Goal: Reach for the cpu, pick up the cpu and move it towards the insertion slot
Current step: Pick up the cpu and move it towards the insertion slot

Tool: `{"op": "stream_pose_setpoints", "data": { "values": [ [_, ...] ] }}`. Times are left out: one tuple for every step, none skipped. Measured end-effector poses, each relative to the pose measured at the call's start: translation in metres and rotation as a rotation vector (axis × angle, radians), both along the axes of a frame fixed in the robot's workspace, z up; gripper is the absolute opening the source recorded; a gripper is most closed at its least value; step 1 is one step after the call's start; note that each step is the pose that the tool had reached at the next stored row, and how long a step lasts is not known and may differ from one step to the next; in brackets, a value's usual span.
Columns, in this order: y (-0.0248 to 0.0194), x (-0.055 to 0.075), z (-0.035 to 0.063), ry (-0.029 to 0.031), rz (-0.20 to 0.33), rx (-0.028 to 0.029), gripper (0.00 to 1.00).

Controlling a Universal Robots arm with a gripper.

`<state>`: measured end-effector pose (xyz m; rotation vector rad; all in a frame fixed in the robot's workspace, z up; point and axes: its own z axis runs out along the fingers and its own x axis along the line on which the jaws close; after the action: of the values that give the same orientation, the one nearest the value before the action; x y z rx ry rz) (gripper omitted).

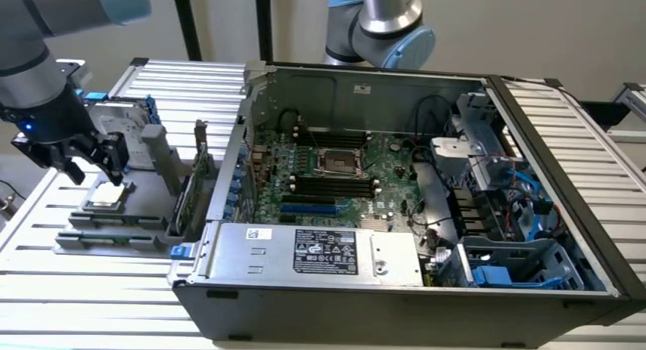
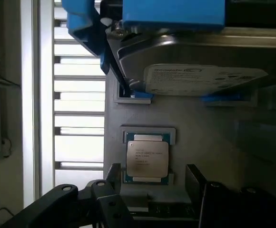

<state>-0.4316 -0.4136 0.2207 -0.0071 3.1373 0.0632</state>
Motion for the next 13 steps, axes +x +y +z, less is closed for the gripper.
{"op": "stream_pose_setpoints", "data": {
  "values": [
    [0.0,0.0,-0.0018,-0.0001,0.0,0.0,0.65],
    [0.0,0.0,-0.0038,-0.0001,0.0,0.0,0.65],
    [0.0,0.0,-0.0056,-0.0001,0.0,0.0,0.65],
    [0.0,0.0,-0.0074,-0.0001,0.0,0.0,0.65],
    [0.0,0.0,-0.0092,-0.0001,0.0,0.0,0.65],
    [0.0,0.0,-0.011,-0.0001,0.0,0.0001,0.65],
    [0.0,0.0,-0.0129,-0.0001,0.0,0.0,0.65],
    [0.0,0.0,-0.0146,0.0,0.0,0.0,0.65],
    [0.0,0.0,-0.0164,0.0,0.0,0.0,0.65],
    [0.0,0.0,-0.0182,0.0,0.0,0.0,0.65],
    [0.0,0.0,-0.02,-0.0001,0.0,0.0,0.65],
    [0.0,0.0,-0.0218,-0.0001,0.0,0.0,0.65],
    [0.0,0.0,-0.0238,0.0,0.0,0.0,0.65]
  ]
}}
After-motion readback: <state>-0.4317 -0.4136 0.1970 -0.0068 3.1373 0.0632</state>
